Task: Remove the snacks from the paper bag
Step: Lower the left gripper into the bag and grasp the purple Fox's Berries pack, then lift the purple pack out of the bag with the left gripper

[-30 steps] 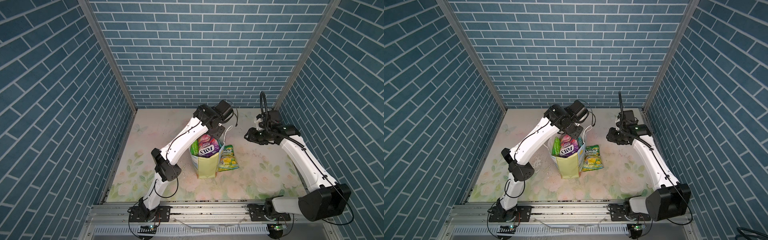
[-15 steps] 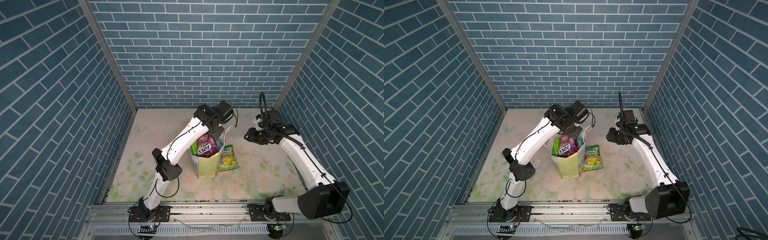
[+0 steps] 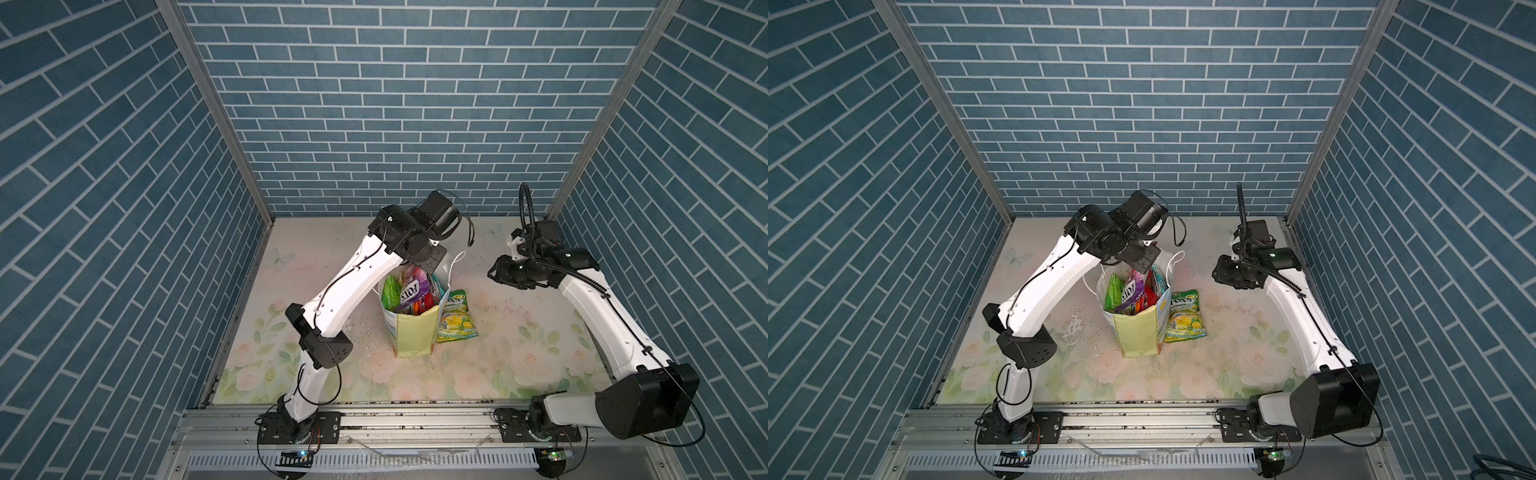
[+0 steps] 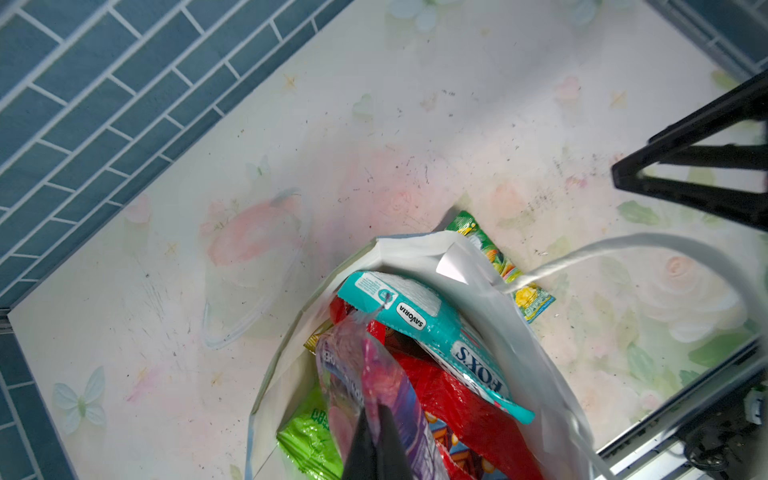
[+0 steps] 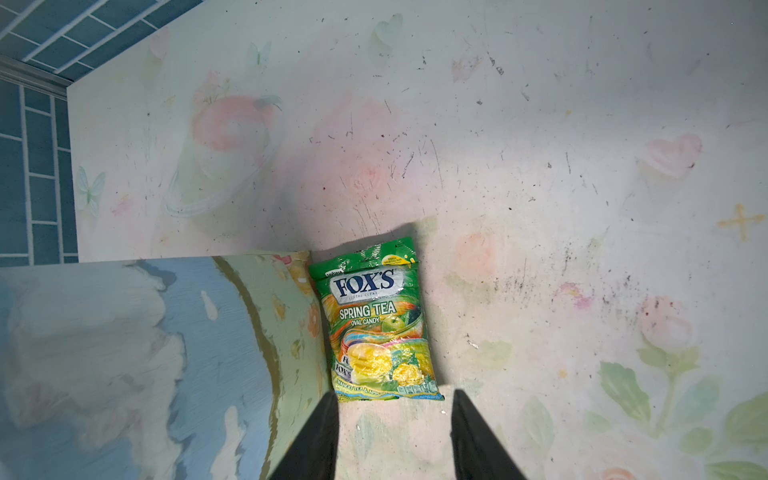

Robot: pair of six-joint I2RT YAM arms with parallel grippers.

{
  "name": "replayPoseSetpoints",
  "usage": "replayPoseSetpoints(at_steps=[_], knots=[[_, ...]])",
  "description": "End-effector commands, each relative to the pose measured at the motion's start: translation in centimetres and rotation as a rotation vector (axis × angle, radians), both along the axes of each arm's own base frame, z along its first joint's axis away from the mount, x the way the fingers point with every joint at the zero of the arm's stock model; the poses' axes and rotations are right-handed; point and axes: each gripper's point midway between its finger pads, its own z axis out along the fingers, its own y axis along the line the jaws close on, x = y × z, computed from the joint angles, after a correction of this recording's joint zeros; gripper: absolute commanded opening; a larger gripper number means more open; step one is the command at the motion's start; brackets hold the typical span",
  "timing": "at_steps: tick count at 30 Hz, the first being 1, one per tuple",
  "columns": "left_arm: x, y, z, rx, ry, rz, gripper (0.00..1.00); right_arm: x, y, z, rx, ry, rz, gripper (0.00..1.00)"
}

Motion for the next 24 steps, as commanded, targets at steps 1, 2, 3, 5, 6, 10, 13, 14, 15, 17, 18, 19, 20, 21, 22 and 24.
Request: replayPoseSetpoints(at_steps=[1, 2, 3, 5, 6, 10, 13, 14, 15, 17, 18, 19, 20, 21, 22, 24], knots=[[-0.6, -0.4, 3.0, -0.094, -0.055, -0.032, 0.00, 0.1, 0.1, 1.4, 0.020, -0.047, 0.003, 0.45], [-0.7, -0.2, 3.4, -0.103, -0.063, -0.034, 0.00, 0.0, 0.1, 1.5, 0.022, -0.049, 0.003, 0.45], [-0.9, -0.1, 3.8, -0.112, -0.069, -0.036, 0.00, 0.0, 0.1, 1.5, 0.023, -0.049, 0.000, 0.45], [-1.1, 0.3, 4.7, -0.127, -0.084, -0.037, 0.00, -0.1, 0.1, 1.5, 0.023, -0.051, 0.002, 0.44], [-1.3, 0.4, 5.1, -0.134, -0.092, -0.040, 0.00, -0.1, 0.0, 1.5, 0.021, -0.051, 0.000, 0.44], [-1.6, 1.9, 7.8, -0.175, -0.151, -0.026, 0.00, -0.2, -0.1, 1.7, 0.014, -0.060, 0.000, 0.44], [-2.1, 3.5, 10.3, -0.223, -0.206, -0.013, 0.00, -0.2, -0.4, 2.3, 0.003, -0.080, -0.003, 0.44], [-2.3, 4.4, 11.5, -0.246, -0.228, -0.004, 0.00, -0.2, -0.4, 2.5, 0.003, -0.085, -0.002, 0.44], [-2.5, 5.1, 12.3, -0.262, -0.246, 0.003, 0.00, -0.2, -0.4, 2.6, 0.003, -0.089, -0.004, 0.44], [-3.1, 6.6, 14.3, -0.297, -0.294, 0.017, 0.00, -0.2, -0.5, 2.9, 0.002, -0.098, -0.005, 0.43], [-3.4, 7.3, 15.1, -0.313, -0.313, 0.022, 0.01, -0.2, -0.5, 3.0, 0.002, -0.100, -0.005, 0.43], [-3.7, 8.0, 16.0, -0.330, -0.333, 0.025, 0.01, -0.2, -0.5, 3.0, 0.002, -0.100, -0.007, 0.43], [-4.1, 8.8, 16.8, -0.346, -0.353, 0.029, 0.01, -0.2, -0.5, 3.1, 0.002, -0.103, -0.007, 0.43], [-4.4, 9.4, 17.4, -0.358, -0.366, 0.034, 0.02, -0.2, -0.5, 3.2, 0.002, -0.107, -0.007, 0.43], [-4.5, 10.2, 17.7, -0.358, -0.380, 0.046, 0.02, -0.3, -0.5, 3.3, 0.004, -0.108, -0.007, 0.43], [-4.6, 12.1, 17.9, -0.337, -0.407, 0.089, 0.03, -0.3, -0.6, 3.6, 0.003, -0.117, -0.010, 0.43]])
